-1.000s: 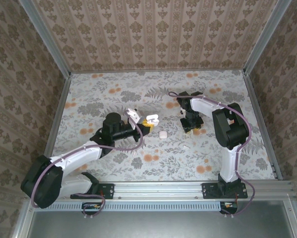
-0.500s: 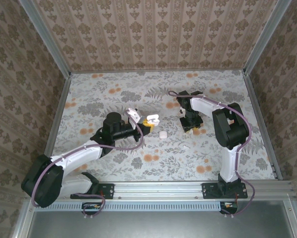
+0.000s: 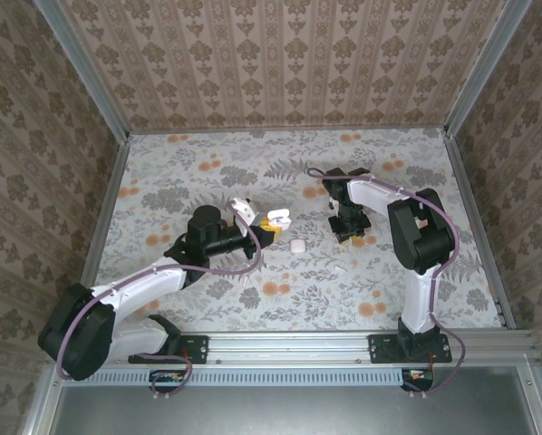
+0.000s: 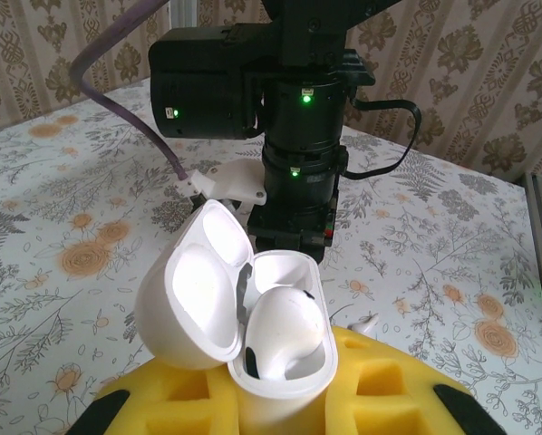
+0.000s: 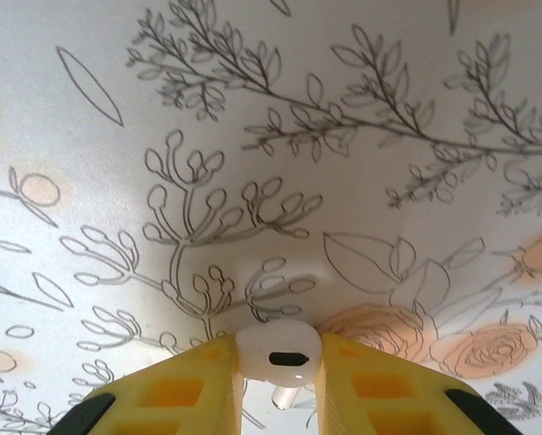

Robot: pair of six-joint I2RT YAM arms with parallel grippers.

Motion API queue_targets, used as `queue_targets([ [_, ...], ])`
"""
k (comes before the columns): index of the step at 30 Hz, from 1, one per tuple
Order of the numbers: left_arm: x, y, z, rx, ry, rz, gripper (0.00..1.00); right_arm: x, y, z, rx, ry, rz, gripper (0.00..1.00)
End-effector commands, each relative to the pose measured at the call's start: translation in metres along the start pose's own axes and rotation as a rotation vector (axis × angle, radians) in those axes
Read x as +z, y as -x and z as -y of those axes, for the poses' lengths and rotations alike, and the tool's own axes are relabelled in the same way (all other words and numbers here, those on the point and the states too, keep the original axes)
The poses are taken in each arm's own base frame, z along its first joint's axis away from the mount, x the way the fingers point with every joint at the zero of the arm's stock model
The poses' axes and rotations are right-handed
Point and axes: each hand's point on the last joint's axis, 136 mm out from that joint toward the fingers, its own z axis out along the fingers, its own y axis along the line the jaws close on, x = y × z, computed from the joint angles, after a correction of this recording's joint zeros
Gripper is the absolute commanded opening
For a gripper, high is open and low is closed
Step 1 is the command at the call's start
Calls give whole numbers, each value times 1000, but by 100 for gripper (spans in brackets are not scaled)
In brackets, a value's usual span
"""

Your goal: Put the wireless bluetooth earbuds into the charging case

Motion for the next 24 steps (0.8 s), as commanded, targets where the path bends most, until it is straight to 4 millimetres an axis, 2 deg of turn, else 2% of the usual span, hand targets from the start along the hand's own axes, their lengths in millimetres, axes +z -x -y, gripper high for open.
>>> queue_targets([
  [1,-2,16,4,52,-11,41,0,-23,-4,6,37,-17,54,24],
  [15,3,25,5,38,-31,85,0,-87,-11,14,140,3,262,22],
  [18,7,30,2,26,-26,106,0,-99,-15,12,155,7,293,22],
  [24,11,47,-14,38,47,151,0,-135,-26,1,152,17,357,22],
])
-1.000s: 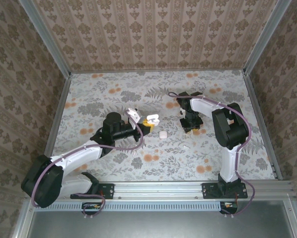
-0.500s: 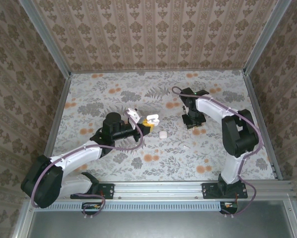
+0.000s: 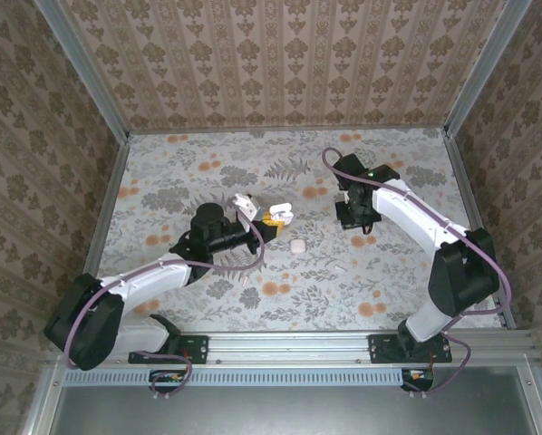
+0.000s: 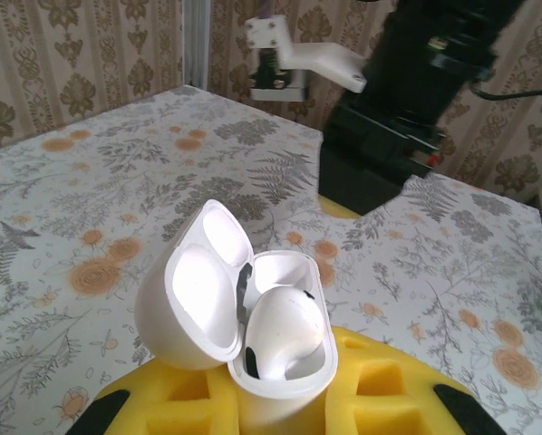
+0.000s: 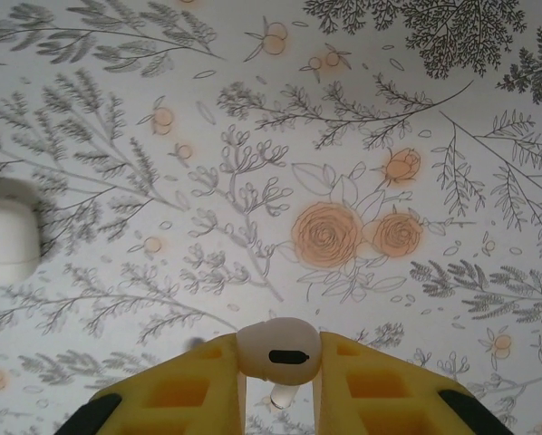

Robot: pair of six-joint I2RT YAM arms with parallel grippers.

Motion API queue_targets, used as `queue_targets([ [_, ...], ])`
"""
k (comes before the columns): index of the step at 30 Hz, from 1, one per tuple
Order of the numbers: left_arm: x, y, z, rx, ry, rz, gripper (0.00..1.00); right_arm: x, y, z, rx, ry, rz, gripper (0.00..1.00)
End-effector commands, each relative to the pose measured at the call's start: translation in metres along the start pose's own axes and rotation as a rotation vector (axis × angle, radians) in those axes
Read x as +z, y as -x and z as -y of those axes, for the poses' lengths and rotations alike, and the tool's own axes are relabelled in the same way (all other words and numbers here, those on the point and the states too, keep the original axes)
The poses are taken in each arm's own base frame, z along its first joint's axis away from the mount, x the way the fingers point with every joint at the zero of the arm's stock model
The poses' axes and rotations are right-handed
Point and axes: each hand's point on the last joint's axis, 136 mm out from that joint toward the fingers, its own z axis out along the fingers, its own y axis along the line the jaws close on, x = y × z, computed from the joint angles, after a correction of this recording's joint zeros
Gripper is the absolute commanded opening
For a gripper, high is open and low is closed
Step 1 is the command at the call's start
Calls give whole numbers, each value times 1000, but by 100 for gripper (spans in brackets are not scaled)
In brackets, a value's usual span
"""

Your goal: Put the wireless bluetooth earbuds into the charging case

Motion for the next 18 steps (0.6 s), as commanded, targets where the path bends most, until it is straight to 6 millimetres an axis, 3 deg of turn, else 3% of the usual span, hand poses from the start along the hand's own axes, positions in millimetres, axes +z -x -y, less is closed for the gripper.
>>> queue_targets([
  [1,3,41,-3,54,22,109,0,-33,-3,1,25,-23,53,22],
  [8,22,47,-4,24,-37,138,0,-64,-12,-2,67,24,189,21],
  [18,42,36,-2,-82,-110,200,0,-93,-9,-13,101,130,334,20],
])
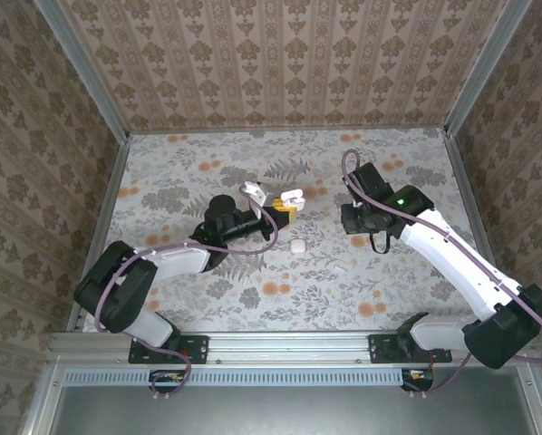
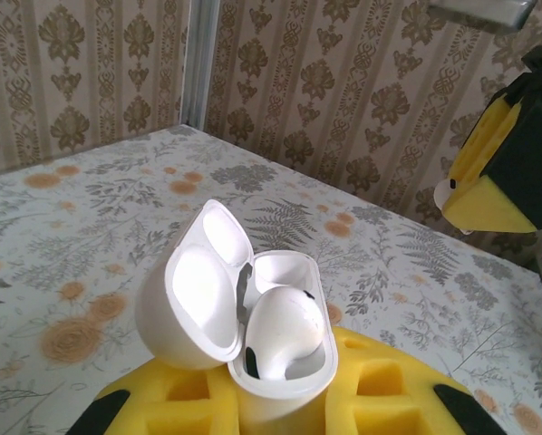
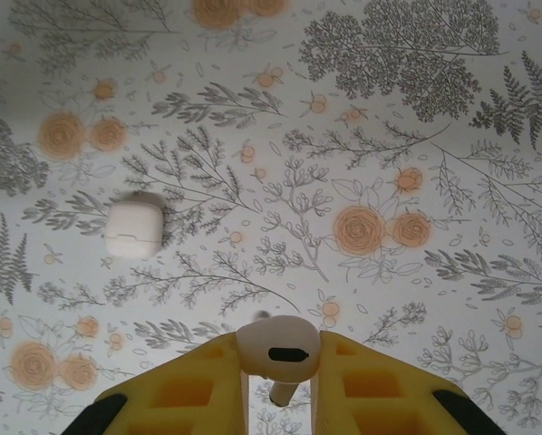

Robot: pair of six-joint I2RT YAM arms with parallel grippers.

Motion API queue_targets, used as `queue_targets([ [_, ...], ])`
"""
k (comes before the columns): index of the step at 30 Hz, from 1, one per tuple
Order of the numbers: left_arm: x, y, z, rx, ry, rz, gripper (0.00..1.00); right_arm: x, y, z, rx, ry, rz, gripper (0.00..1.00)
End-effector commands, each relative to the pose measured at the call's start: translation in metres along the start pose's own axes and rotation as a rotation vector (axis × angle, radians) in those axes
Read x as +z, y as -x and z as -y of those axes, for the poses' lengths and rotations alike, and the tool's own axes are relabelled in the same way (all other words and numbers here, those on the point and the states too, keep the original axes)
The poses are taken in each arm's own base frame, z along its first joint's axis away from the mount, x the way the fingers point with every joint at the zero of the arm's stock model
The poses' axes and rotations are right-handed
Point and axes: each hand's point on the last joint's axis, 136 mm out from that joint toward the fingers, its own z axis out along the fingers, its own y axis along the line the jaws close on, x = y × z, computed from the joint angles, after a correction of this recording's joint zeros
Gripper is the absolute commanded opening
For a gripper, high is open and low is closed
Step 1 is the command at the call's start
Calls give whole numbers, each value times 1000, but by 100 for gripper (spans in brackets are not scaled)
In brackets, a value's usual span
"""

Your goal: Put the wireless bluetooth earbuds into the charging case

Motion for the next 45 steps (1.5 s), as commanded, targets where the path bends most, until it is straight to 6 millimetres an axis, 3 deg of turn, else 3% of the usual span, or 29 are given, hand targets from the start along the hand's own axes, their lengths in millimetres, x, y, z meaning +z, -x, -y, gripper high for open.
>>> queue_targets([
  [1,4,22,16,-4,-75,93,0,-11,6,-2,34,27,58,20],
  [8,14,14,21,-14,-103,82,0,-34,20,-7,59,81,164,19],
  [18,22,22,37,-6,-147,60,0,-62,57,-38,-41,143,377,19],
  [28,18,33,54,17,-136,-3,0,-60,77,-66,-91,198,404,19],
  [45,14,57,67,-31,-153,13,0,-60,71,-81,-140,199,415,19],
])
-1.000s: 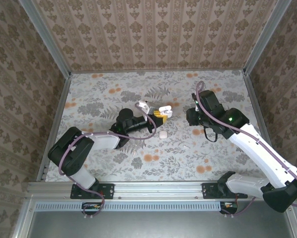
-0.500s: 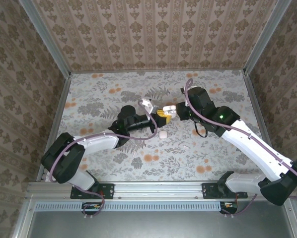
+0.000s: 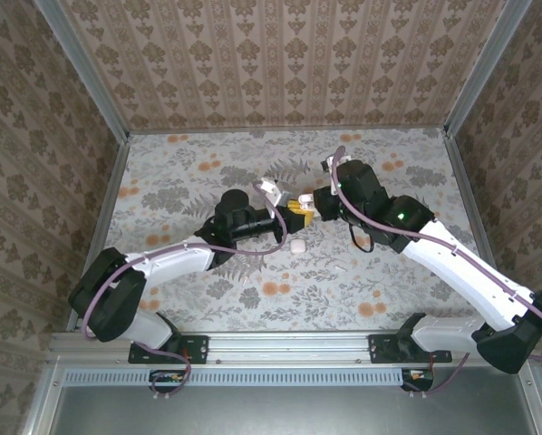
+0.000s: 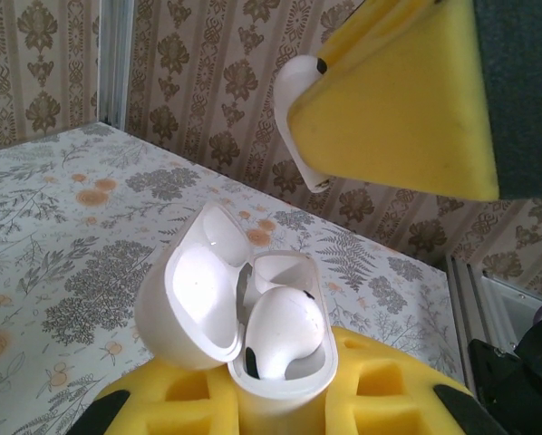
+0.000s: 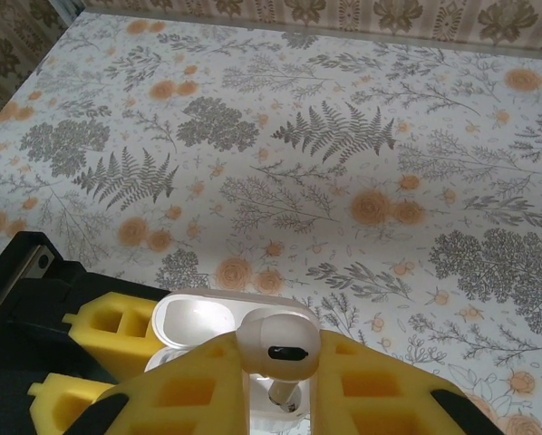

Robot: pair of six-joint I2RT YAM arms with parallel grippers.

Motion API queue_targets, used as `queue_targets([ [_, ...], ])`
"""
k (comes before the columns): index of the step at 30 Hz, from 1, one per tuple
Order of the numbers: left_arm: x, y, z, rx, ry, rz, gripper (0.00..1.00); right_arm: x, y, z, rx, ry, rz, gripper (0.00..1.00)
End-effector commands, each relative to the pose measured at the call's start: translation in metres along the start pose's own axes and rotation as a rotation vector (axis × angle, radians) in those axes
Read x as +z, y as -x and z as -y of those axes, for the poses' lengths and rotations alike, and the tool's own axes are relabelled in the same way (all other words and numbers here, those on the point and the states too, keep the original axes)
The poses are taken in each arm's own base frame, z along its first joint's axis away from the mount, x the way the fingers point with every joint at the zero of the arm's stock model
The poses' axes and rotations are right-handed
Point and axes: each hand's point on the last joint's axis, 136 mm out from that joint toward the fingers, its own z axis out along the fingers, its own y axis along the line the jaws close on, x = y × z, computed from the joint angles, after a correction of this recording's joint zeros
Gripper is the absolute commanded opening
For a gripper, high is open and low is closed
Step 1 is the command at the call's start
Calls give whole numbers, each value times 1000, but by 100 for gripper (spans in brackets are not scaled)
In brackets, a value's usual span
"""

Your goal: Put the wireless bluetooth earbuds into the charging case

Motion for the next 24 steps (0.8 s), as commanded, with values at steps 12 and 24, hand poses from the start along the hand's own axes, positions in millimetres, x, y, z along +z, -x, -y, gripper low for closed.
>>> queue_targets([
  [12,-6,42,20,14,-38,80,0,9,-7,1,-33,-30,-14,19],
  [24,-5,47,20,7,-40,84,0,13,-14,0,-45,-24,-32,19],
])
